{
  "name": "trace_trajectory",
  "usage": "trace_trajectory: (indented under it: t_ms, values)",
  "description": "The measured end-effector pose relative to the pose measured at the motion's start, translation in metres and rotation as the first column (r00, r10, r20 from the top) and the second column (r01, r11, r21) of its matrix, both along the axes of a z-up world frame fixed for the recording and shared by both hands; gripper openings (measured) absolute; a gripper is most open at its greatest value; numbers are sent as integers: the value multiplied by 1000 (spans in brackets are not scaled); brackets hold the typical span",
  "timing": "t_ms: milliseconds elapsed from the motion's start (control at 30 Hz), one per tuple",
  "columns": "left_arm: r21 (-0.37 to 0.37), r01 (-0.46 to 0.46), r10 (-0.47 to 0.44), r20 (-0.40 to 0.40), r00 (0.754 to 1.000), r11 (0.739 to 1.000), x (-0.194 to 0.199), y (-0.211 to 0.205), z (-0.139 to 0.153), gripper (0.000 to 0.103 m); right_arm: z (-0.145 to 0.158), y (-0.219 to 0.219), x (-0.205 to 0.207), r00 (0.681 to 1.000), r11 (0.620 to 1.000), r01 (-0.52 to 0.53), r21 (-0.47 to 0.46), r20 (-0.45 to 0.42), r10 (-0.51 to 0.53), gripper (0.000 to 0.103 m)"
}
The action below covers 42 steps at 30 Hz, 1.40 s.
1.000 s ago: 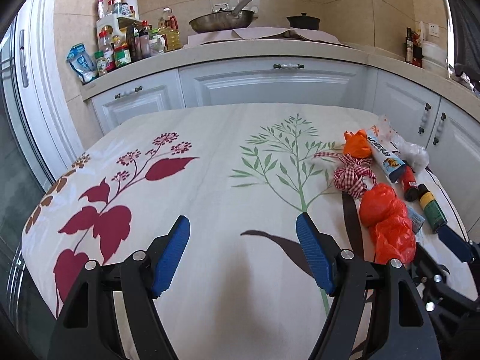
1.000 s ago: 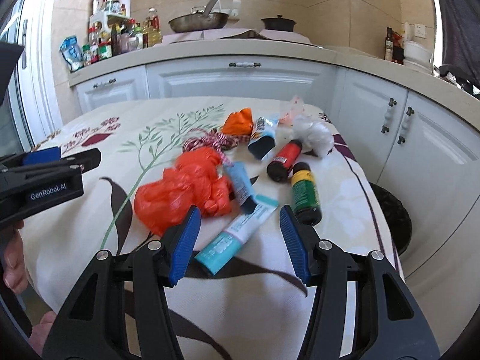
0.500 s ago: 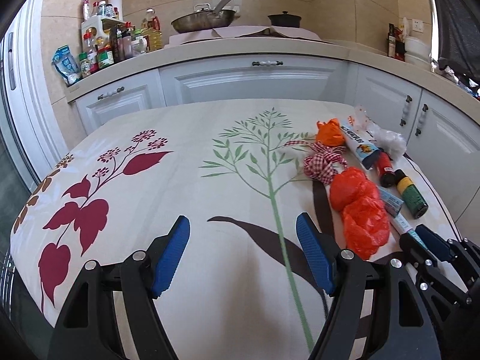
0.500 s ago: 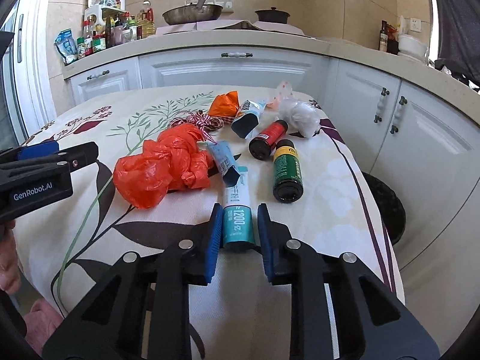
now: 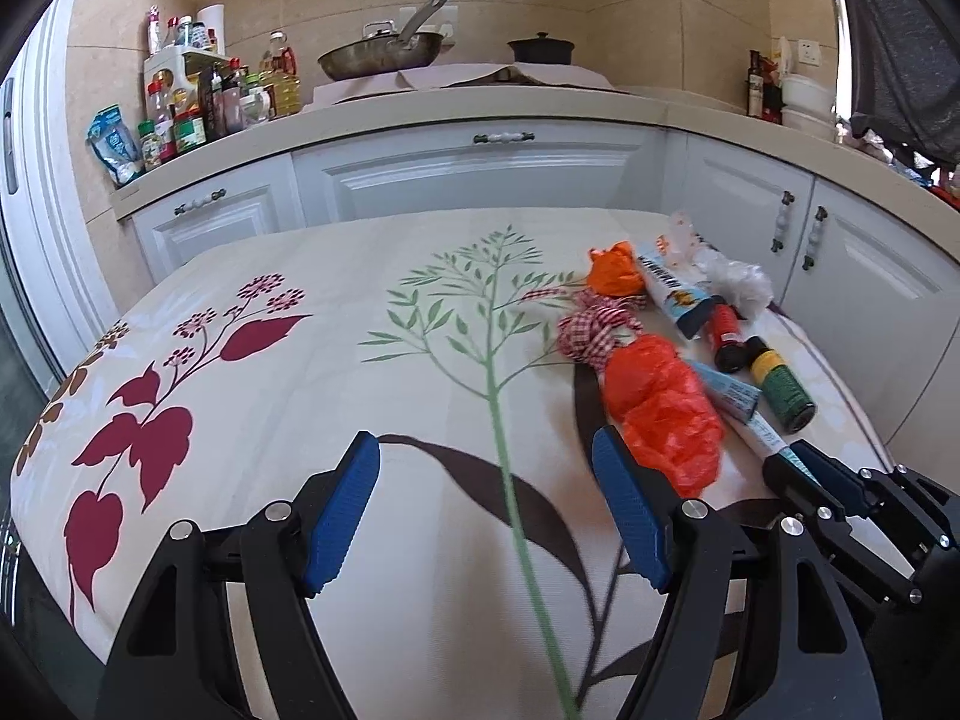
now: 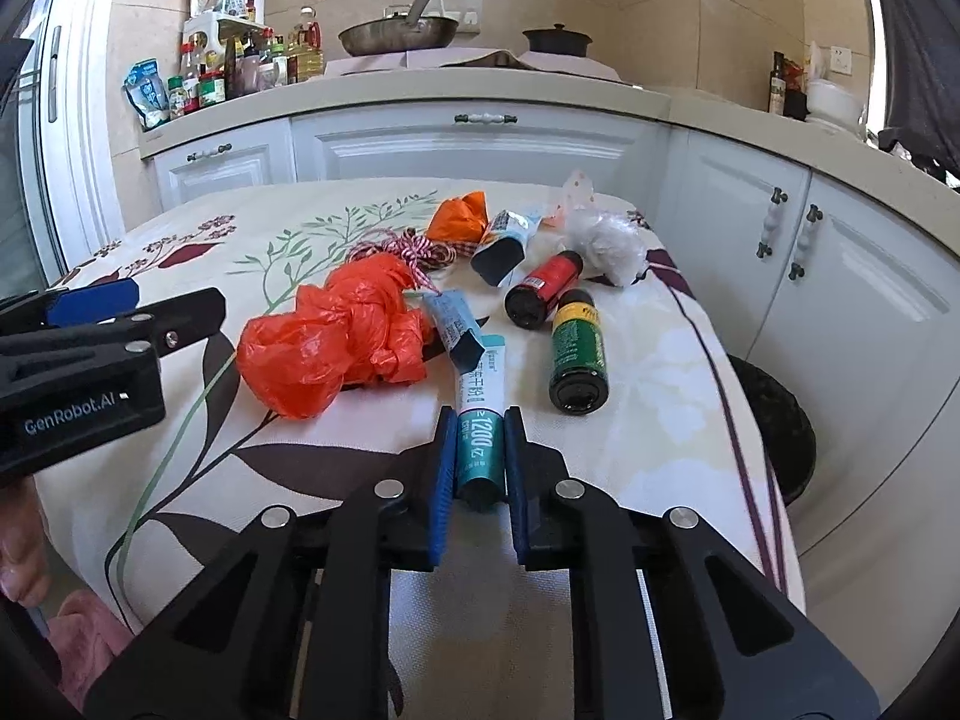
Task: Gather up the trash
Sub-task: 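Grasp the red plastic bag with the left tool, then carry the red bag and teal tube in both tools over the black bin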
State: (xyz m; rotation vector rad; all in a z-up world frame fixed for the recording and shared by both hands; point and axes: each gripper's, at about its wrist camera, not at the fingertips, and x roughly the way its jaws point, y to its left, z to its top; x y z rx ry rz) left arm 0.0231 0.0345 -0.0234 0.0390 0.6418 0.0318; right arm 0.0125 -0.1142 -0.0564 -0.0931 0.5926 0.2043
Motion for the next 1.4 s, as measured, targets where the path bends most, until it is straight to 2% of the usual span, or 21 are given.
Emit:
trace_trajectory:
  t_ms: [267,600,733,800,867,967,1133,1400]
  values:
    - [-12,63,-63,36,997,998,-6,-21,8,71,15,-13,-12,999,1000,16,20,52,-17,15]
    - [15,112,-112,1,994,994,6,-52,-6,71,20,-40,-18,994,996,76,40,75,-79,15]
    - [20,119,-119,-4,993,993,10,-56,-10,60,18,-50,-18,993,994,97,51,69,-100,15]
    - [19,126,-126,-9,992,992,12,-57,-12,50,17,-53,-17,992,993,102,54,68,-105,15]
    - [13,133,-133,-16,991,991,13,-58,-14,32,16,-55,-17,992,993,105,56,68,-109,15]
    - [10,146,-146,-20,989,989,13,-58,-16,18,16,-56,-18,991,992,109,57,69,-113,15]
    - [12,151,-151,-17,988,988,9,-57,-14,11,16,-57,-18,991,992,111,55,72,-115,15]
    - [25,142,-142,27,989,990,3,-52,-3,9,21,-57,-18,989,992,120,44,85,-124,15]
